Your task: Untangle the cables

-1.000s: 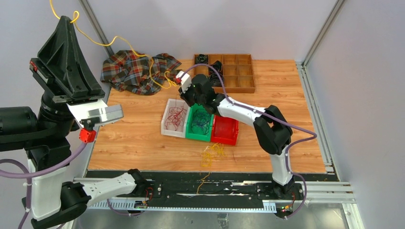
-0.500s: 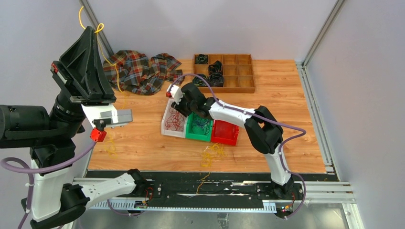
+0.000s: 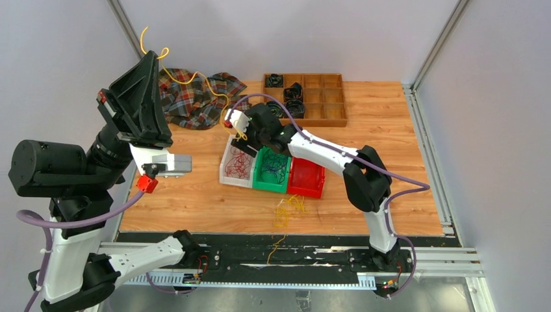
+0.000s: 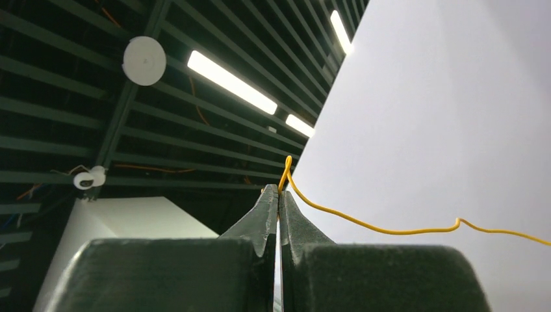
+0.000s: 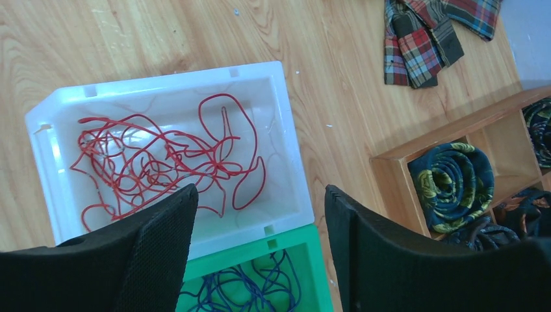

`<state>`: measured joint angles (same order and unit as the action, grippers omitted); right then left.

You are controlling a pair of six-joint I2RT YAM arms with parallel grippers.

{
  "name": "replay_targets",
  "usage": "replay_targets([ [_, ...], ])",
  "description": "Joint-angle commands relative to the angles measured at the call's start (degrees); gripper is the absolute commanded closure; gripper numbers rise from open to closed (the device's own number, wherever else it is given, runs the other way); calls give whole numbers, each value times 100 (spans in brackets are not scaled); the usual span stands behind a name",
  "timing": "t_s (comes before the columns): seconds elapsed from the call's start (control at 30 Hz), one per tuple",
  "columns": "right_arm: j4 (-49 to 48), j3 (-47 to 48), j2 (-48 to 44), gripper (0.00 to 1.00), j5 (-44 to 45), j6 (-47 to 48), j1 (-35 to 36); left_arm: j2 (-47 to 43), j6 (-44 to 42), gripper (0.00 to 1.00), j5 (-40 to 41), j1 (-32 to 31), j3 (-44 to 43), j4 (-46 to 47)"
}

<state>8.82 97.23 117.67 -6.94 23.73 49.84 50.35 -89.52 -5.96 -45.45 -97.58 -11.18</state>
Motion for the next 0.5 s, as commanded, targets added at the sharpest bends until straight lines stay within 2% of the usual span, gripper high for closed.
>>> replay_targets([
  [0.0, 371, 153, -367, 29, -295, 99, -94, -67, 303, 100, -58, 10, 125, -121],
  [0.27, 509, -176, -893, 28, -1200, -242, -423, -32, 811, 99, -432, 12, 379, -334],
  [0.47, 455, -461, -1144, 27, -1120, -616, -692, 89, 1234, 99, -570, 10, 438, -341],
])
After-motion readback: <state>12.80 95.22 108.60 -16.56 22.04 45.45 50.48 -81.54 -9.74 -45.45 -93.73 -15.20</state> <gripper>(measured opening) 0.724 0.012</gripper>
